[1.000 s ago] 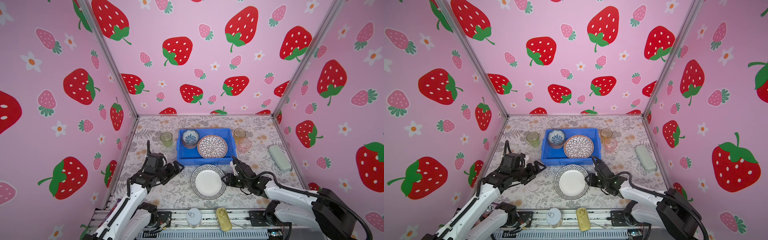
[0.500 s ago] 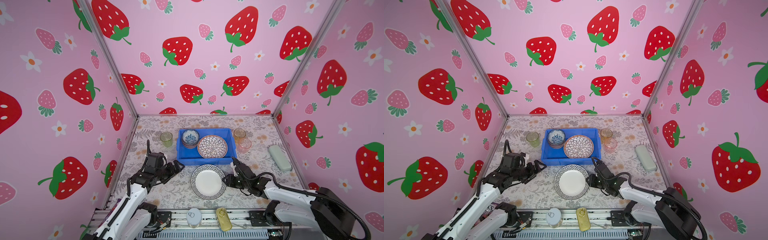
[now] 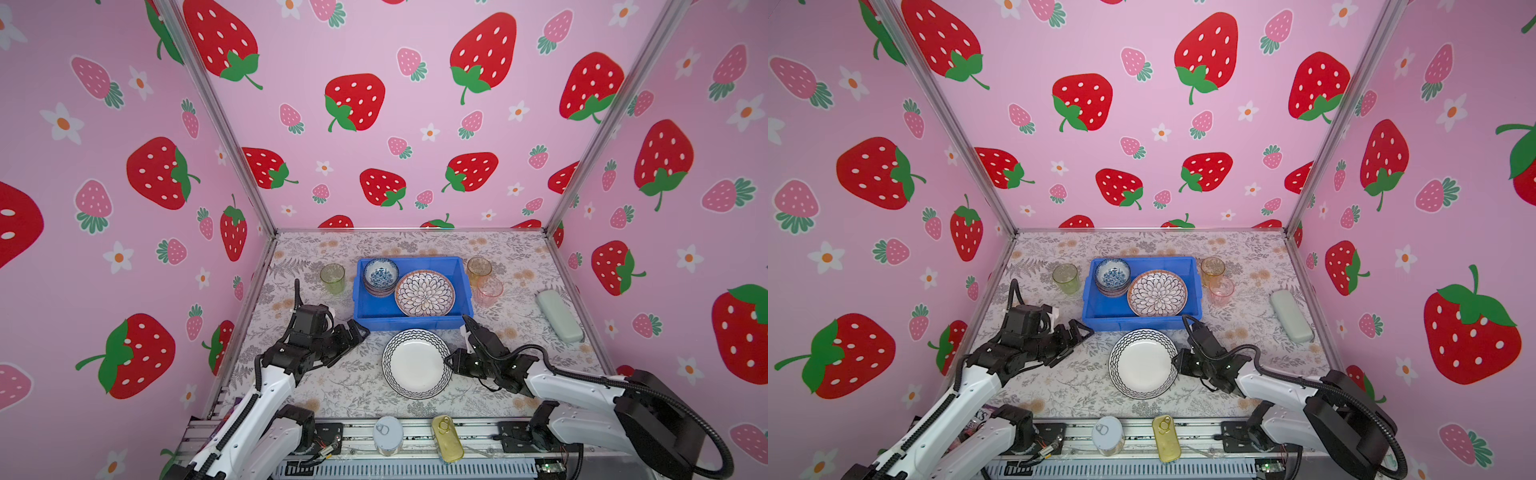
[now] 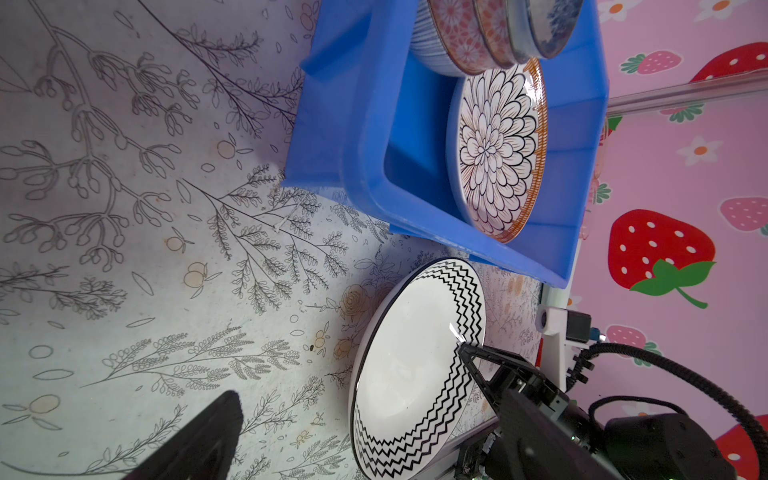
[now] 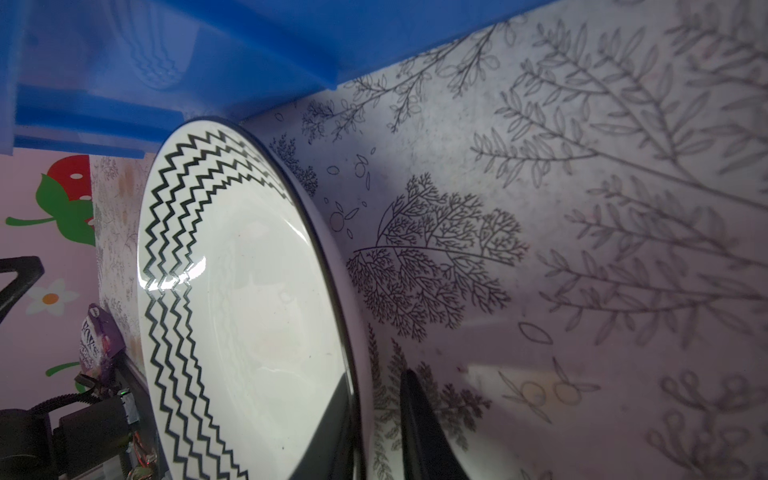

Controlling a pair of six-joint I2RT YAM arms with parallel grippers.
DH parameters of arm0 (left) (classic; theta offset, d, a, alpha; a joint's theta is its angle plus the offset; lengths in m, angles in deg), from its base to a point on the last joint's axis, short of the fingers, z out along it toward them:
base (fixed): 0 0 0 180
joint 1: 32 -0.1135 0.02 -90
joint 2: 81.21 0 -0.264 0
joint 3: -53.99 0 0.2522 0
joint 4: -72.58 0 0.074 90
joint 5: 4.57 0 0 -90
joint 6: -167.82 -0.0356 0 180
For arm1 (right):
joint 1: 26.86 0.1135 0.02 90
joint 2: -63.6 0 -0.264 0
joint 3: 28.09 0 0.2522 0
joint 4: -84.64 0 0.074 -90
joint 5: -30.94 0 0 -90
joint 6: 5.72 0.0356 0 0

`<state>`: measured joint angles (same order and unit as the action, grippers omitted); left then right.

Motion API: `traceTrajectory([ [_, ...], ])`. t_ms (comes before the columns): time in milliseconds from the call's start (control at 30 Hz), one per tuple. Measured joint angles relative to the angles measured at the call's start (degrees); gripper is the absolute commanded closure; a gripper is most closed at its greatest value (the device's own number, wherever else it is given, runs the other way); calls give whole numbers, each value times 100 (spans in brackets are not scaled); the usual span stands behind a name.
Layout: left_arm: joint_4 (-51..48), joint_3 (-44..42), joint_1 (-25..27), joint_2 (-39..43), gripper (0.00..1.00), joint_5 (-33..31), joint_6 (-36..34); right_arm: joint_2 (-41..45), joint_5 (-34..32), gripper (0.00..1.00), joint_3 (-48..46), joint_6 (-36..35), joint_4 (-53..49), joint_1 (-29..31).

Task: Place the mixed dishes into the plastic bin
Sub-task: 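Close right gripper on the zigzag plate rim and tilt it upward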

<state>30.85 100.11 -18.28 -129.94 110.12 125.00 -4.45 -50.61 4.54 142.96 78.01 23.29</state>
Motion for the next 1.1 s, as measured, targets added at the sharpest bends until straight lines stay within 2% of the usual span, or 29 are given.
traceTrajectory([
  [300,105,0,0,-125,1,28,0,-72,31,85,0,9,109,9],
  [433,111,0,0,-129,1,46,-2,-81,42,95,2,31,142,11],
  [533,109,0,0,-125,1,46,0,-79,52,100,7,20,136,11],
  [1100,7,-4,0,42,1,85,-90,610,-2,100,127,15,-929,11],
])
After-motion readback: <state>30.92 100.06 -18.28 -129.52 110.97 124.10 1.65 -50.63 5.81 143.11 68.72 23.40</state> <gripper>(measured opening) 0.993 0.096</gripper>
